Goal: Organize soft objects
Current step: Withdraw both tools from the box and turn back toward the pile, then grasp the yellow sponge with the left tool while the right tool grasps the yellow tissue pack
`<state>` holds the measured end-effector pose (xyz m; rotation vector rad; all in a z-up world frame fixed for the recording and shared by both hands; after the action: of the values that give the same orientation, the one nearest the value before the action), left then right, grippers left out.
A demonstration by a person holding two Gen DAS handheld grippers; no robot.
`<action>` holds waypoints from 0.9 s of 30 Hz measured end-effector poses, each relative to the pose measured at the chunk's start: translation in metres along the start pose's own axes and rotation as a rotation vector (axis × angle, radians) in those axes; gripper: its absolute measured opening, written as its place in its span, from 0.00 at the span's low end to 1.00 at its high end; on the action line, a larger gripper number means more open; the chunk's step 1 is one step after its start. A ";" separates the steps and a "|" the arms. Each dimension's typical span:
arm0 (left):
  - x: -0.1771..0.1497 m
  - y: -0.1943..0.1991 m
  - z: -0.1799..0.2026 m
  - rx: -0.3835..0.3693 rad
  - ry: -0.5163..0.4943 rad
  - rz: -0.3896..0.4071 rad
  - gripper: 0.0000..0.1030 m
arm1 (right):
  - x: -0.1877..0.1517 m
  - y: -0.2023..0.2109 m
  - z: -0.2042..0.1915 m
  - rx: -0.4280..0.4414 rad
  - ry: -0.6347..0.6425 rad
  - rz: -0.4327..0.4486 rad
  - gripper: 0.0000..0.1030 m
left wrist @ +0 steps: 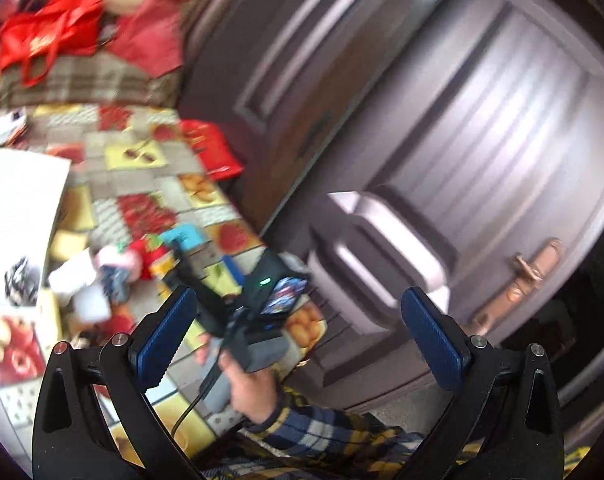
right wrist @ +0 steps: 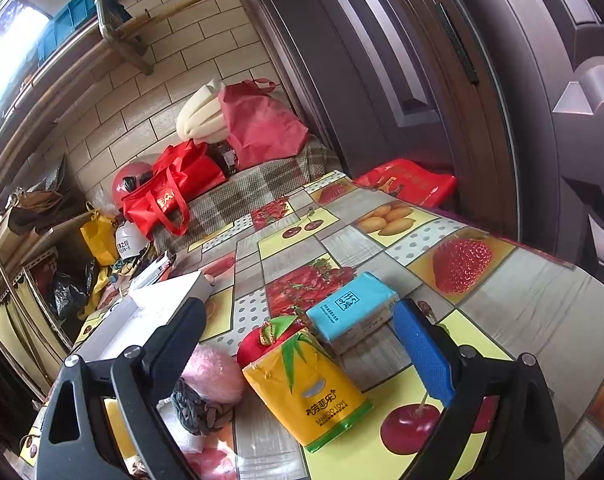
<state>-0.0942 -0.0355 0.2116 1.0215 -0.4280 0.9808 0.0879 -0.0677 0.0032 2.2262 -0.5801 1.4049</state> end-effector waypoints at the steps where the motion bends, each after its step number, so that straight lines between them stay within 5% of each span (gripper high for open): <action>1: -0.004 -0.004 -0.004 0.017 0.016 -0.011 1.00 | 0.000 0.000 0.000 -0.001 -0.001 0.000 0.92; 5: -0.015 -0.021 0.001 0.082 -0.007 -0.044 1.00 | 0.002 0.001 0.002 -0.006 -0.006 -0.005 0.92; 11: -0.023 -0.040 0.008 0.127 -0.132 0.023 1.00 | 0.005 -0.003 0.016 -0.019 -0.047 -0.030 0.93; 16: -0.030 -0.054 -0.063 0.290 -0.256 0.179 1.00 | 0.011 -0.012 0.034 -0.051 -0.003 -0.103 0.93; 18: -0.041 -0.059 -0.107 0.377 -0.315 0.212 1.00 | 0.010 -0.019 0.040 -0.020 0.005 -0.154 1.00; 20: -0.055 -0.070 -0.141 0.414 -0.343 0.154 1.00 | 0.008 -0.027 0.045 0.013 -0.002 -0.211 1.00; 24: -0.087 -0.096 -0.185 0.339 -0.318 -0.046 1.00 | -0.007 -0.047 0.043 0.090 0.022 -0.364 1.00; 27: -0.096 -0.101 -0.179 0.313 -0.363 -0.071 1.00 | -0.017 -0.053 0.029 0.127 0.078 -0.426 1.00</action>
<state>-0.0825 0.0564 0.0044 1.4991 -0.5426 0.8129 0.1322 -0.0394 -0.0306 2.2074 0.0167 1.3218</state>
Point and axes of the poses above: each gripper's, at about its wrist camera, not at the fingertips, and y roughly against the way its jaws point, z to its right, x to its top, the point moved 6 cm from there along -y, roughly the way its jaws point, and after that the axes turned 9 degrees about x, right-handed, at the moved point
